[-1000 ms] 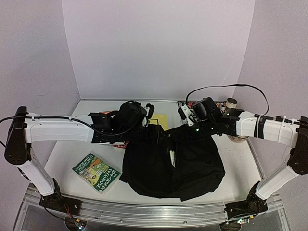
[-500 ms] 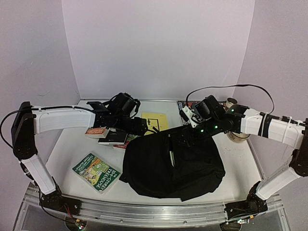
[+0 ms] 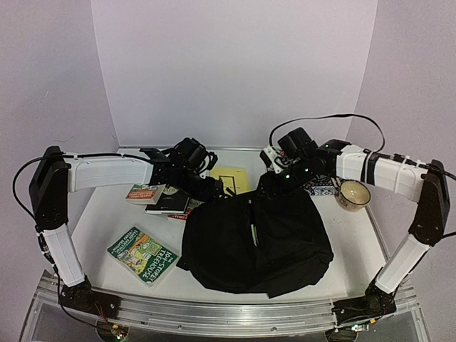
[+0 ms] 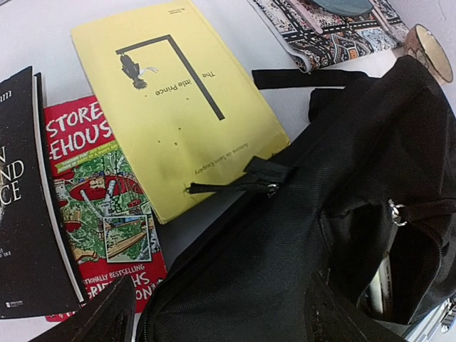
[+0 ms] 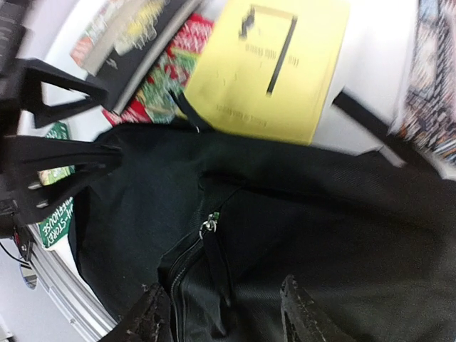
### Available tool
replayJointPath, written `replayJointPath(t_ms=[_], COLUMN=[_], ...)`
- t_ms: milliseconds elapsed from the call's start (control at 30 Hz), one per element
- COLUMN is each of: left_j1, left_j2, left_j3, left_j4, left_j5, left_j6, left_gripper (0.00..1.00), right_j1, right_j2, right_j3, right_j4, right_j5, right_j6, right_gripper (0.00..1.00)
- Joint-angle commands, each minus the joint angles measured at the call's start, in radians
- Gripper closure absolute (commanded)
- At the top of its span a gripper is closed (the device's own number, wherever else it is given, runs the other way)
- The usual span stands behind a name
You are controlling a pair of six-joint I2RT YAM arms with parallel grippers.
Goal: Pack the student bag
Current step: Place the student bag in the largest pocket of the bag, then pick up the lower front pocket of the student bag.
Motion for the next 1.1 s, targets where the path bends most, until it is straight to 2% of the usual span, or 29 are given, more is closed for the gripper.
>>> replayJointPath(t_ms=[0,200,433,700,1067], left_j1=[-0.001,-0.001,-0.002,-0.009,-0.013], left_j2=[0.010,0.020,0.017,0.019,0.045], left_j3=[0.048,0.055,0.058,0.068,0.105], left_j4=[0.002,0.002,0.002,0.002,0.002], left_j5=[0.051,0.079,0.101,0.111,0.112], left_j6=[0.033,0.042,0.045,0.054,0.090], left_gripper=[0.18,0.19,0.20,0.20,0.19], right_j1=[0.005,0.006,0.005,0.005,0.005], right_j2=[0.042,0.056,0.067,0.063,-0.001], right_j3=[0.019,0.009,0.011,-0.005,-0.010], right_j4=[0.002,0.026,0.034,0.032,0.035], right_j5=[-0.064,-0.068,-0.069,-0.060,-0.136], right_j6=[0.047,0.046,0.051,0.055,0.061], right_gripper=[0.54,0.69,0.81,1.00,1.00])
